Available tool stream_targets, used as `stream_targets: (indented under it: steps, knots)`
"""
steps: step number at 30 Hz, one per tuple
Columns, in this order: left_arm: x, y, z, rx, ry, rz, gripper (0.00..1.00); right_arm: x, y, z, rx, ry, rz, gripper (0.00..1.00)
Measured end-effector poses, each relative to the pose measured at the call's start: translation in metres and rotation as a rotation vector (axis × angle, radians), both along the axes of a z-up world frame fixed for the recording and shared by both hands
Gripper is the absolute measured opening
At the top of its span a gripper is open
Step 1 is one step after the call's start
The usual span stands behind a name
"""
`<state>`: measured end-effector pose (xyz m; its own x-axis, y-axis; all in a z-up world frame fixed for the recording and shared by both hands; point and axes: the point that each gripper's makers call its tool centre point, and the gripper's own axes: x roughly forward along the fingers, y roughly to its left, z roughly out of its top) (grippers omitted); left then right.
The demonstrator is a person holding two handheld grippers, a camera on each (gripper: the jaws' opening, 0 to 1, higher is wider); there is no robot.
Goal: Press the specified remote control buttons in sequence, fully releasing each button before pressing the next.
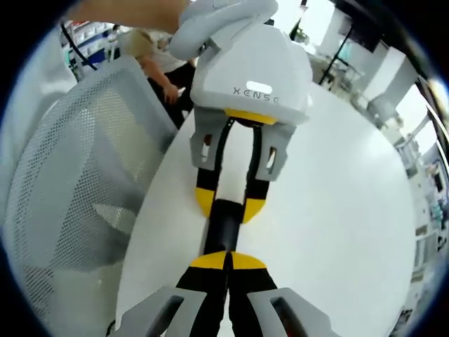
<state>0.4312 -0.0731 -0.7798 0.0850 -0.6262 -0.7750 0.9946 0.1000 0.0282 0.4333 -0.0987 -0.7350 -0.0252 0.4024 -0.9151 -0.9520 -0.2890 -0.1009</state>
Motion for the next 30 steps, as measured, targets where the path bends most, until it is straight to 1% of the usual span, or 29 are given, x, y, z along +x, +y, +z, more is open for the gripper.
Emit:
stream_targets:
  steps: [7,22,30]
  knots:
    - [0.0,0.0,0.0,-0.001,0.001,0.001,0.23,0.003,0.004,0.004,0.011,-0.005,0.002,0.0]
    - [-0.001,0.0,0.0,-0.004,0.0,0.003,0.23,-0.002,0.005,-0.008,0.008,0.02,0.004,0.0]
    - [-0.001,0.0,0.001,-0.003,0.0,0.003,0.23,-0.003,0.004,-0.011,0.005,0.028,-0.001,0.0]
